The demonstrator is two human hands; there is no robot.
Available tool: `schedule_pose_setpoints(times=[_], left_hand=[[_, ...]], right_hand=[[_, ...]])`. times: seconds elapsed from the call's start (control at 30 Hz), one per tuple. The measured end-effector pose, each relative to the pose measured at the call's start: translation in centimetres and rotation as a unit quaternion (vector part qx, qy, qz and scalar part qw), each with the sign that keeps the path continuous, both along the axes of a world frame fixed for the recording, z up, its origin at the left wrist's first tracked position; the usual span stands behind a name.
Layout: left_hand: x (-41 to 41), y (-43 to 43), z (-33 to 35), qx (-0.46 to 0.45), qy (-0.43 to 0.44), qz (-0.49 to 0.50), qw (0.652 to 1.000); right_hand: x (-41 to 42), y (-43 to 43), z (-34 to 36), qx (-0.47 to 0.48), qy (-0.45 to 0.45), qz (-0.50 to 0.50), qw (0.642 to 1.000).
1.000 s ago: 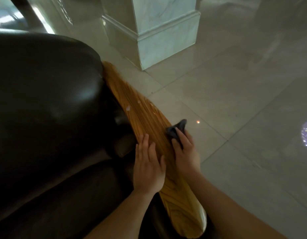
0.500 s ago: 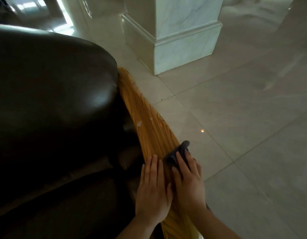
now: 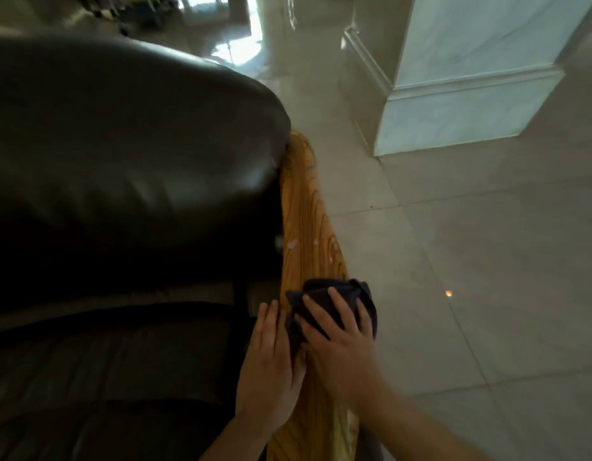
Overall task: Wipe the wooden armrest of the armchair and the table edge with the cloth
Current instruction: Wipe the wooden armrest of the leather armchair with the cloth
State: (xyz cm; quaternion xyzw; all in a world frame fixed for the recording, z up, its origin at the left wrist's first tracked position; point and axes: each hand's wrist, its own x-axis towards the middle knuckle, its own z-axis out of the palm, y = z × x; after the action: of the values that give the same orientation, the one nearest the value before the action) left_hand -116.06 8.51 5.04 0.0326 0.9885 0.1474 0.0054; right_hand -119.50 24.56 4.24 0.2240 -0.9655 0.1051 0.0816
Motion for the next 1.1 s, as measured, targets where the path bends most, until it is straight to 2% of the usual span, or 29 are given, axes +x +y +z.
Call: schedule_pose_setpoints(times=[0.07, 0.17, 0.33, 0.43, 0.53, 0.63, 0.73, 0.83, 0.9, 1.0, 1.07, 1.1], left_hand=[[0.5, 1.9, -0.4, 0.051, -0.004, 0.047, 0.998], [0.8, 3.8, -0.6, 0.091, -0.002, 0.109, 0.99], [1.3, 3.8, -0.9, 0.117, 0.025, 0.119, 0.986], [1.8, 3.5, -1.4, 0.149, 0.032, 0.111, 0.982], [1.6, 3.5, -1.6, 0.113, 0.049, 0.095, 0.988], [1.5, 3.6, -1.7, 0.065, 0.05, 0.081, 0.993], [1.2, 3.9, -1.5, 0.049, 0.04, 0.105, 0.992], [-1.2, 4.9, -0.8, 0.041, 0.048, 0.135, 0.989], [-3.1, 5.8, -0.3, 0.051, 0.052, 0.153, 0.986], [-4.2, 6.5, -0.2, 0.044, 0.056, 0.162, 0.984], [-4.1, 6.3, -0.4, 0.051, 0.058, 0.165, 0.983], [-4.0, 6.3, -0.5, 0.054, 0.058, 0.164, 0.983]], right_hand=[[-1.2, 0.9, 1.1, 0.018, -0.002, 0.036, 0.999], [-3.7, 0.0, 3.3, 0.037, -0.038, 0.032, 0.998], [-1.7, 1.5, 2.1, 0.04, -0.035, 0.091, 0.994], [1.3, 4.5, 0.4, -0.037, -0.047, 0.115, 0.992], [0.5, 3.9, 0.6, -0.161, -0.087, 0.051, 0.982], [-2.6, 1.5, 2.4, -0.281, -0.166, -0.087, 0.941], [-5.2, 1.1, 3.4, -0.336, -0.204, -0.123, 0.911], [-7.5, 0.7, 4.6, -0.429, -0.238, -0.182, 0.852], [-8.4, 0.2, 5.2, -0.467, -0.237, -0.205, 0.827], [-10.2, -0.1, 6.4, -0.477, -0.195, -0.177, 0.839], [-11.8, -0.8, 6.9, -0.445, -0.163, -0.129, 0.871], [-12.5, -1.1, 7.0, -0.399, -0.149, -0.103, 0.899]])
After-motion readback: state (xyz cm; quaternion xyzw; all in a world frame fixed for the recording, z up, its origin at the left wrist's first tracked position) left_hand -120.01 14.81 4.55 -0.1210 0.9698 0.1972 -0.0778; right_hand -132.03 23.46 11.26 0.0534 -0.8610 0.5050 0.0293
